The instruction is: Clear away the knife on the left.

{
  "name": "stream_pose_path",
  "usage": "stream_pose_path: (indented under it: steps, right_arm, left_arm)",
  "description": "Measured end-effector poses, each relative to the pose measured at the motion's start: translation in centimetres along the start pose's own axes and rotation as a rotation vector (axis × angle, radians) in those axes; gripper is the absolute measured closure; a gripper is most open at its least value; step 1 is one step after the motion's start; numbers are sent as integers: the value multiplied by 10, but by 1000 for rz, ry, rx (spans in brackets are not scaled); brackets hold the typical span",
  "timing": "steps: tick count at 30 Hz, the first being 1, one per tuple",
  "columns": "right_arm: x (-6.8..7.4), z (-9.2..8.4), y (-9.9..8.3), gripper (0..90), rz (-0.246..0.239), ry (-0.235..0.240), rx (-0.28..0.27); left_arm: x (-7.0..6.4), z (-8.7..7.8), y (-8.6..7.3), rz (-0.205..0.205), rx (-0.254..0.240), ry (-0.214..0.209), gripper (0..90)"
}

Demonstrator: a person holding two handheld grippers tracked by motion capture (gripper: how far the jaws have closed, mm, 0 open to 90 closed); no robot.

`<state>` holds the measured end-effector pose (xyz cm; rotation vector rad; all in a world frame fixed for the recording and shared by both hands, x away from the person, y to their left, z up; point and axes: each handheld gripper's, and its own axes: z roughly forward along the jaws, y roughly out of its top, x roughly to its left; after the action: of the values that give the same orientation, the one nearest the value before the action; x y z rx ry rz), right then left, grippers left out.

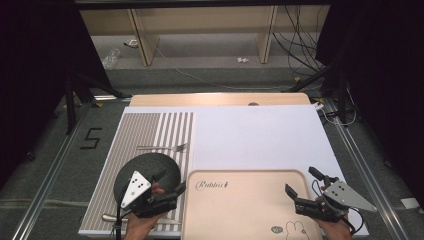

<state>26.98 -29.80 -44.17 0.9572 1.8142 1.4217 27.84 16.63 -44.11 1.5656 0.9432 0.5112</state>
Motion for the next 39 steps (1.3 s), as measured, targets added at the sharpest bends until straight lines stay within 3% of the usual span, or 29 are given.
stream_pose_path:
  steps: [20,23,29,32,37,39]
  right_arm:
    - [0,0,0,87,-5,-1,8]
    - [0,0,0,87,-8,0,4]
    - [1,0,0,87,-2,1,12]
    - [1,0,0,87,-2,1,10]
    - [1,1,-1,87,-3,0,11]
    - [0,1,0,87,-7,1,14]
  left_arm:
    - [4,-5,4,-28,7,3,193]
    - [3,-8,7,-11,16,13,193]
    - [3,-13,13,22,47,-1,195]
    - [4,-16,18,50,84,-24,207]
    - [10,-19,25,51,121,-54,214]
    - [15,-20,26,65,158,-80,214]
